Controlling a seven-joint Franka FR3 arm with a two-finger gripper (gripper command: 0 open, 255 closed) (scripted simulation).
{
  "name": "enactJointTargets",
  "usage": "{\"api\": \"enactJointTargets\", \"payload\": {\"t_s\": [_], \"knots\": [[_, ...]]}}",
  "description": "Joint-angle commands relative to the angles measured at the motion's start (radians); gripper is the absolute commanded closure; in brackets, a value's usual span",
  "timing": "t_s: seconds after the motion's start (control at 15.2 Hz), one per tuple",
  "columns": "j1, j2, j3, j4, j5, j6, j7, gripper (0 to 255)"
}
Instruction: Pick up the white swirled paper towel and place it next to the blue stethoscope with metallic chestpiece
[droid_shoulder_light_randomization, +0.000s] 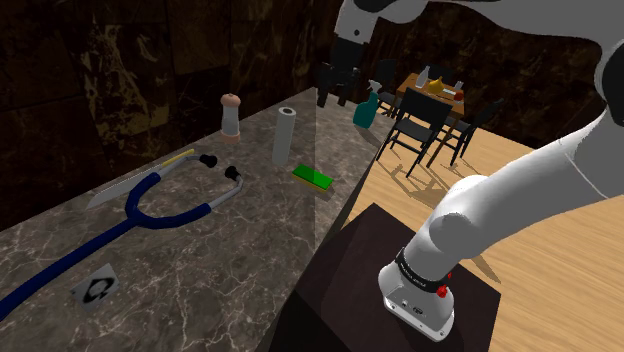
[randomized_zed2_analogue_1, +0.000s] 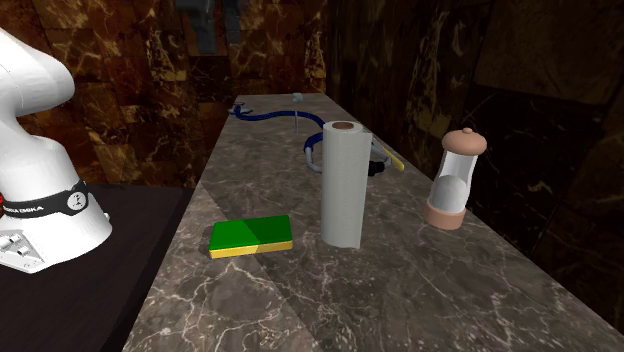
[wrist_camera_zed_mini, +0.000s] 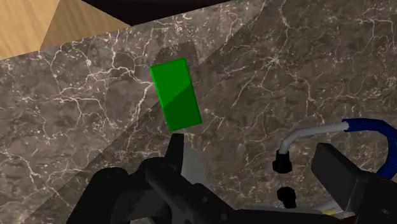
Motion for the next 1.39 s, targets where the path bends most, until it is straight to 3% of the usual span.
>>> {"api": "enactJointTargets", "payload": {"t_s": [0.0, 0.46, 0.92, 1.32], "knots": [[0.001, 0.083, -0.002, 0.039, -0.004, 0.047, -0.008, 0], [0.001, 0.342, -0.005, 0.209, -0.016, 0.142, -0.025, 0], [-0.003, 0.612, -0.008, 0.45, -0.026, 0.178, -0.036, 0], [-0.001, 0.633, -0.007, 0.408, -0.024, 0.242, -0.037, 0]]}}
